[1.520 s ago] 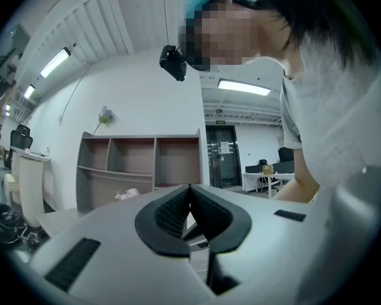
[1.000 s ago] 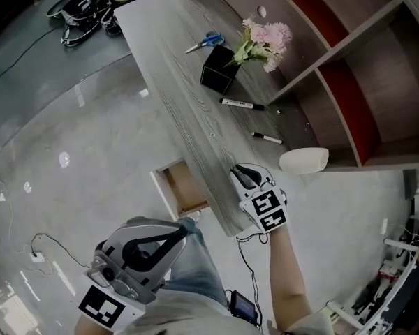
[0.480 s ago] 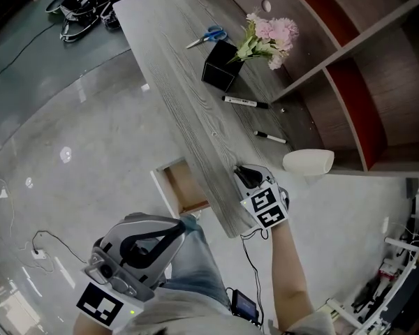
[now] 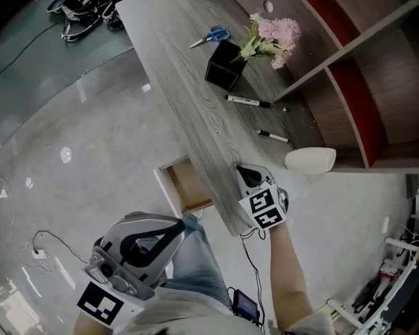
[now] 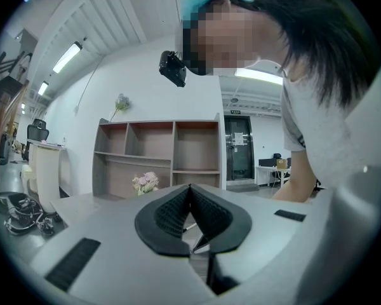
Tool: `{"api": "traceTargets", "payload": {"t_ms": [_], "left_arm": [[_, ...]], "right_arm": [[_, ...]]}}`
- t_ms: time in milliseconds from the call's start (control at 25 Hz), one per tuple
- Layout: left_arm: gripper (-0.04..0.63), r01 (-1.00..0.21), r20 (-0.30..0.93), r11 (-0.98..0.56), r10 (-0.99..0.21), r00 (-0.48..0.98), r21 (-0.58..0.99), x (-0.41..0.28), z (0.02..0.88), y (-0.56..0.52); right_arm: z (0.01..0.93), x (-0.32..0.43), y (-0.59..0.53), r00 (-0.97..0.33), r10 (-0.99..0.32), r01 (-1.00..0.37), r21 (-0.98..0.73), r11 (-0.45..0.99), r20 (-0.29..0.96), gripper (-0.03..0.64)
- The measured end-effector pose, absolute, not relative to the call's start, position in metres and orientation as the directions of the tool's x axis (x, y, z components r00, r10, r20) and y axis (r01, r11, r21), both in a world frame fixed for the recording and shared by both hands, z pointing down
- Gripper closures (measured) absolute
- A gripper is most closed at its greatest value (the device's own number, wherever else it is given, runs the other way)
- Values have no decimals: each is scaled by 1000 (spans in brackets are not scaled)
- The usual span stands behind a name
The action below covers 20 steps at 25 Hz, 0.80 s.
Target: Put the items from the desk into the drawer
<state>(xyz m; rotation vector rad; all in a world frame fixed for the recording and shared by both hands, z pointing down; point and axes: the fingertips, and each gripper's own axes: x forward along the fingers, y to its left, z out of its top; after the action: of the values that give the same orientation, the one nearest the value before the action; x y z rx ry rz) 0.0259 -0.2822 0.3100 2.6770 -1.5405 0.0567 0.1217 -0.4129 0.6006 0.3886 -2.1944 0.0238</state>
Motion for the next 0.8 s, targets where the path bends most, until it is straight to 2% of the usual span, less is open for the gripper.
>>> {"api": "traceTargets", "payload": {"t_ms": [360,800], "left_arm": [[588,-863,27,-506,-863,505,-4,20,302,-270],[588,-825,-31,-564,-825,565,-38,12,285,-236]], "right_arm": [[579,118,-399,-597,-295,-314,121,942,747,611],[512,96,-366,-656,-387,-379,161,911,648,611]]}}
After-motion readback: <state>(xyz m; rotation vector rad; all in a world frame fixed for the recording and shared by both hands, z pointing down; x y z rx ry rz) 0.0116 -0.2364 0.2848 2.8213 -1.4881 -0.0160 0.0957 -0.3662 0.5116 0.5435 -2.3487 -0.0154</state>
